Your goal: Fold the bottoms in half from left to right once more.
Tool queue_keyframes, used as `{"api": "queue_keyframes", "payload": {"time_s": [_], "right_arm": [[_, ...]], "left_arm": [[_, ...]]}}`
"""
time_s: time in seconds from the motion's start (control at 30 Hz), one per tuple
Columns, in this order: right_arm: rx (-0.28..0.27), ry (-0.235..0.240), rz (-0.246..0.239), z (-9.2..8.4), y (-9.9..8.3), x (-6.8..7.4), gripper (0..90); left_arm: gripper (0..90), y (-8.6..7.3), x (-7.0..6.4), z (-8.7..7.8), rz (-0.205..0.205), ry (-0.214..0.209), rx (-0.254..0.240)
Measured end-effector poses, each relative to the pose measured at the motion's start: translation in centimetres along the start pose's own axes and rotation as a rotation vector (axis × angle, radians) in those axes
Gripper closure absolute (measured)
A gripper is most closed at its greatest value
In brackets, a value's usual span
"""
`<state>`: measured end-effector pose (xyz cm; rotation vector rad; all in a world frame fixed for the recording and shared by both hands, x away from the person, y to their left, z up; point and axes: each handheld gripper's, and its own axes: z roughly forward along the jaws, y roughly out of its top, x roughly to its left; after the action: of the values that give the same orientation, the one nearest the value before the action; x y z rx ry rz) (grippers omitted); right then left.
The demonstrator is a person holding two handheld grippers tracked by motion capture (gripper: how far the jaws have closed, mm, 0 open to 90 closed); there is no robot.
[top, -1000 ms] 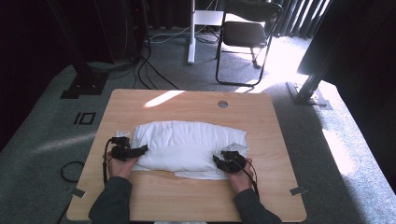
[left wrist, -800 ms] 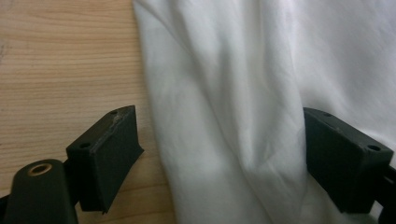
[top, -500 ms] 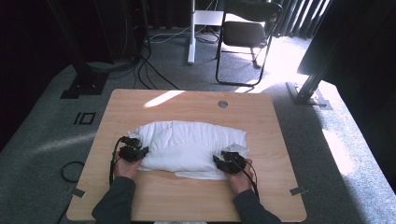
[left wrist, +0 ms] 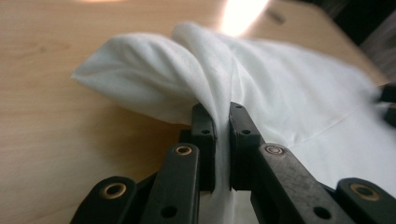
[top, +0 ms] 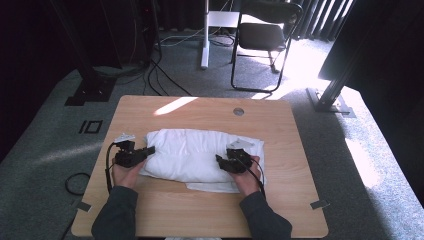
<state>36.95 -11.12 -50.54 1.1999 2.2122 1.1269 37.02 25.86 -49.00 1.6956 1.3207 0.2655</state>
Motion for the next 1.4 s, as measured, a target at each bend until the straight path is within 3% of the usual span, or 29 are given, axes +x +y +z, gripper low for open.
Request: {"api": "queue_keyframes", "payload": {"time_s": [0.13,0.2,0.23,0.3,0.43,0.5,0.53,0.67,0.7,0.77,0.87,0.9,0.93,1.0,1.13,1.23,1.33,1.4], "right_arm": [[0.062,0.016,-0.031,3.0,0.5,1.3,46.6],[0.131,-0.008,-0.062,4.6,0.1,1.8,46.6],[0.139,-0.012,-0.073,5.3,-0.1,2.0,46.8],[0.119,-0.007,-0.055,5.7,-0.4,2.3,47.4],[0.114,-0.016,-0.064,6.1,-0.4,3.4,48.1],[0.113,-0.015,-0.062,6.3,-0.4,3.8,48.2],[0.111,-0.015,-0.057,6.5,-0.3,4.2,48.4],[0.095,0.037,-0.037,7.3,0.0,5.9,48.6],[0.092,0.085,-0.026,7.4,0.2,6.0,47.9],[0.084,0.171,0.015,6.7,0.5,5.7,44.4],[0.007,0.176,-0.005,4.0,0.9,4.7,40.3],[-0.02,0.153,-0.017,2.7,0.9,4.1,40.4],[-0.032,0.094,-0.024,1.4,0.6,3.1,40.4],[-0.014,0.014,-0.026,0.2,-0.3,1.4,39.6],[0.077,-0.067,-0.007,0.4,-3.5,-1.1,38.0],[0.108,-0.043,0.024,1.7,-4.8,-1.3,37.3],[0.102,-0.049,0.008,2.4,-4.3,-0.4,40.2],[0.094,-0.009,-0.005,2.8,-4.1,0.0,40.2]], "left_arm": [[85.0,1.1,-0.7,-1.0,0.009,-0.05,-0.044],[85.2,2.0,-1.1,-1.6,0.012,-0.086,-0.073],[85.4,2.4,-1.5,-1.9,0.015,-0.109,-0.088],[85.5,3.4,-2.6,-2.3,0.048,-0.124,-0.106],[85.7,5.1,-5.1,-2.3,0.104,-0.193,-0.143],[85.7,5.5,-5.7,-2.1,0.114,-0.203,-0.146],[85.7,6.1,-6.7,-1.7,0.124,-0.224,-0.151],[85.6,6.6,-8.2,-0.7,0.151,-0.241,-0.141],[85.6,6.6,-8.3,-0.5,0.155,-0.242,-0.137],[85.6,6.4,-8.4,-0.2,0.161,-0.237,-0.126],[85.5,6.3,-8.2,-0.2,0.165,-0.233,-0.115],[85.5,6.3,-8.1,-0.2,0.163,-0.233,-0.115],[85.5,6.2,-8.1,-0.2,0.162,-0.235,-0.115],[85.5,6.2,-8.3,-0.3,0.169,-0.235,-0.113],[85.5,6.0,-9.3,0.3,0.194,-0.251,-0.099],[85.4,6.0,-10.5,1.2,0.213,-0.272,-0.08],[85.4,6.0,-11.7,2.3,0.243,-0.278,-0.052],[85.3,5.7,-12.6,3.3,0.264,-0.276,-0.029]]}}
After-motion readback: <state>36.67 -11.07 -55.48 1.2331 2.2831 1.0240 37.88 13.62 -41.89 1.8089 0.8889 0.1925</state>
